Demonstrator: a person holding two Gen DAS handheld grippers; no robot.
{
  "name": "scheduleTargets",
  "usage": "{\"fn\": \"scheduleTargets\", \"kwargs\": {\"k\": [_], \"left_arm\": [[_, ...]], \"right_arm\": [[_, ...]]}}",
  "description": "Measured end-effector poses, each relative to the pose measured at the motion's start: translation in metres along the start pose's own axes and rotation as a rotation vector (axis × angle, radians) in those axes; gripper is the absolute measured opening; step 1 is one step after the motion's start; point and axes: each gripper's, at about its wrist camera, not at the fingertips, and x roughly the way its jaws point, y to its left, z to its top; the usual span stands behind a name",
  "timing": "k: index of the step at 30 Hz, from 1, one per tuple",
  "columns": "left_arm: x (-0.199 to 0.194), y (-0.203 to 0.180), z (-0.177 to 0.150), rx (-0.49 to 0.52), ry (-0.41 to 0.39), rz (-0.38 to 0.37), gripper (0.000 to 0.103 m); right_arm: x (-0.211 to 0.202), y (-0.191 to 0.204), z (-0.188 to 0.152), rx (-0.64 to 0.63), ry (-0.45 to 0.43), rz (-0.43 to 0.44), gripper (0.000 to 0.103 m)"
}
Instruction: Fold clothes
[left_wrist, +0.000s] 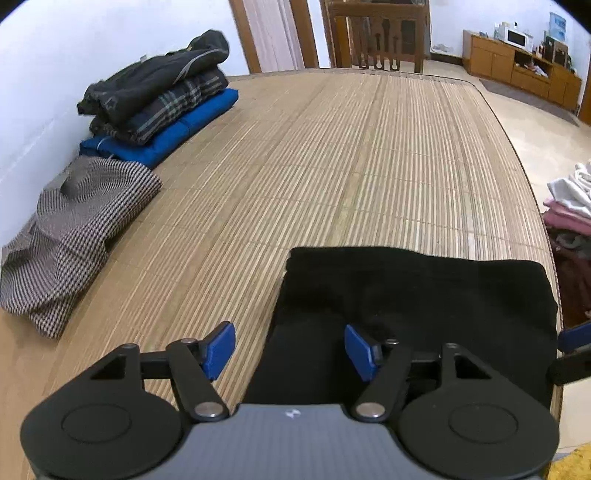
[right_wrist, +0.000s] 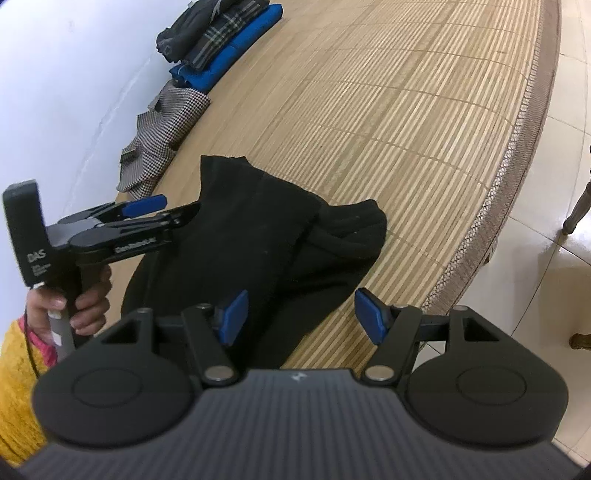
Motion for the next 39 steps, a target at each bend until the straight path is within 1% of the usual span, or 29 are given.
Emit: {"fn": "scheduleTargets", "kwargs": {"k": [4,8,14,18,20,22,24,27,28,32,34,35,36,38,39], "left_arm": [[-0.007,0.016,-0.006,-0.007,0.005,-0.003,0.069],[-0.002,0.029,-0.004,-0.021,0.038,-0.044,0.07],[0.02,0.026,0.01,-0.02,0.079,-0.129,0.07],[0.042,0.024,0.023,-0.015,0.125,-0.172,0.071],[0.052,0.021,0.029,-0.016,0.145,-0.187,0.072],[0.058,0.018,0.032,-0.009,0.155,-0.192,0.074],[0.06,0.016,0.034,0.003,0.157,-0.19,0.077],[0.06,0.017,0.032,0.012,0.158,-0.184,0.082],[0.06,0.019,0.031,0.002,0.16,-0.186,0.084],[0.062,0.024,0.032,-0.026,0.168,-0.198,0.085],[0.065,0.024,0.035,-0.015,0.179,-0.21,0.087],[0.068,0.024,0.037,-0.012,0.186,-0.219,0.087],[0.07,0.025,0.039,-0.014,0.192,-0.24,0.085],[0.071,0.026,0.042,-0.026,0.189,-0.318,0.057],[0.069,0.026,0.041,-0.024,0.177,-0.351,0.048]], "right_arm": [[0.006,0.0,0.004,0.016,0.0,0.007,0.067],[0.015,-0.005,0.006,0.071,0.004,0.036,0.067],[0.019,-0.017,0.008,0.17,-0.008,0.092,0.067],[0.022,-0.027,0.012,0.249,-0.017,0.13,0.067],[0.026,-0.027,0.015,0.258,-0.022,0.141,0.067],[0.029,-0.024,0.018,0.249,-0.025,0.144,0.07],[0.032,-0.019,0.021,0.231,-0.022,0.146,0.08],[0.03,-0.011,0.022,0.197,-0.021,0.117,0.078],[0.027,-0.009,0.022,0.188,-0.024,0.094,0.078],[0.015,-0.009,0.022,0.18,-0.054,-0.004,0.078],[0.015,-0.014,0.024,0.183,-0.068,-0.004,0.079],[0.018,-0.015,0.025,0.182,-0.067,0.017,0.079],[0.023,-0.015,0.027,0.175,-0.064,0.036,0.079],[0.031,-0.01,0.03,0.124,-0.076,0.052,0.079],[0.035,-0.007,0.03,0.091,-0.086,0.054,0.072]]}}
